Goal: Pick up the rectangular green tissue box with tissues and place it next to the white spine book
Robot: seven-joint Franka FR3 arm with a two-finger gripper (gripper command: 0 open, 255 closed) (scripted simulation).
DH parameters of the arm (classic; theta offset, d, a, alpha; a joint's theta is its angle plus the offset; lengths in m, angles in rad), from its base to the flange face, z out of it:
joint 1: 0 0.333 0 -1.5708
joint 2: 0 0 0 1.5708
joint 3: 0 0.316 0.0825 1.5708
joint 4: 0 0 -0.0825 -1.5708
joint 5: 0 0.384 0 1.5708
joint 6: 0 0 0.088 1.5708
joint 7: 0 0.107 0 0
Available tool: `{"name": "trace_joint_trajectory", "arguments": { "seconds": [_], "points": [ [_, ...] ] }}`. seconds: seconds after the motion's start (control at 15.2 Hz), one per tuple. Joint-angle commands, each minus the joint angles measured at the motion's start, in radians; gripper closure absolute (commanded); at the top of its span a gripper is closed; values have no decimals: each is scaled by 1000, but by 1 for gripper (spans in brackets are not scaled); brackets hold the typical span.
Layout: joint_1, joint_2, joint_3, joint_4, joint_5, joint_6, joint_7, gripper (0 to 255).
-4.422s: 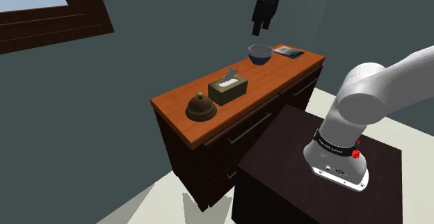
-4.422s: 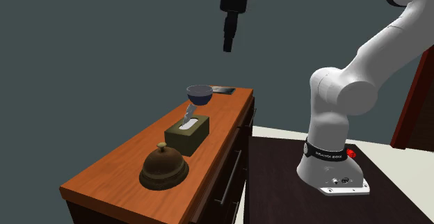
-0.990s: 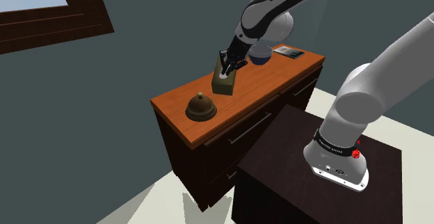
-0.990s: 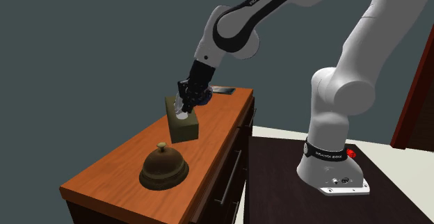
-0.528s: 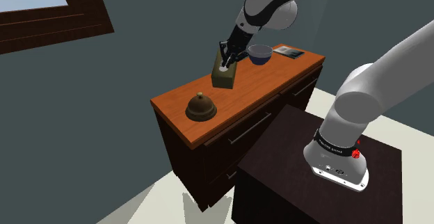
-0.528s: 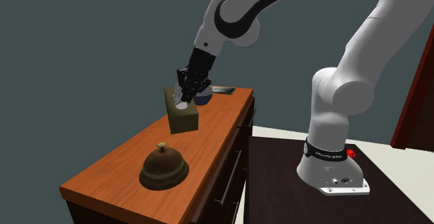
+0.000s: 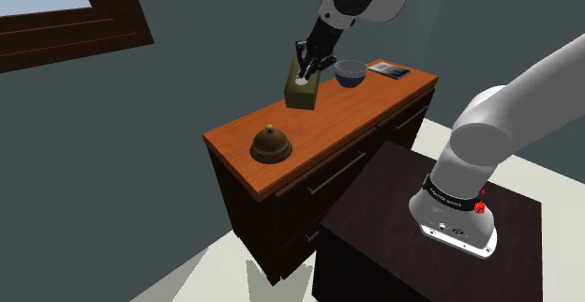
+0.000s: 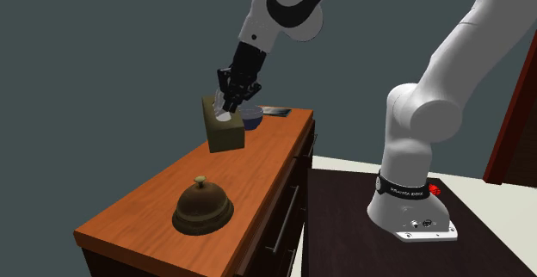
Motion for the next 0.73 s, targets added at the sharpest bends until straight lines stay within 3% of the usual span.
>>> {"name": "trace_joint_trajectory", "arguments": {
  "seconds": [0.0,0.66],
  "points": [
    [-4,-13,1,19,-9,-31,11,255],
    [-20,-44,-2,129,-42,-170,52,255]
  ]
}}
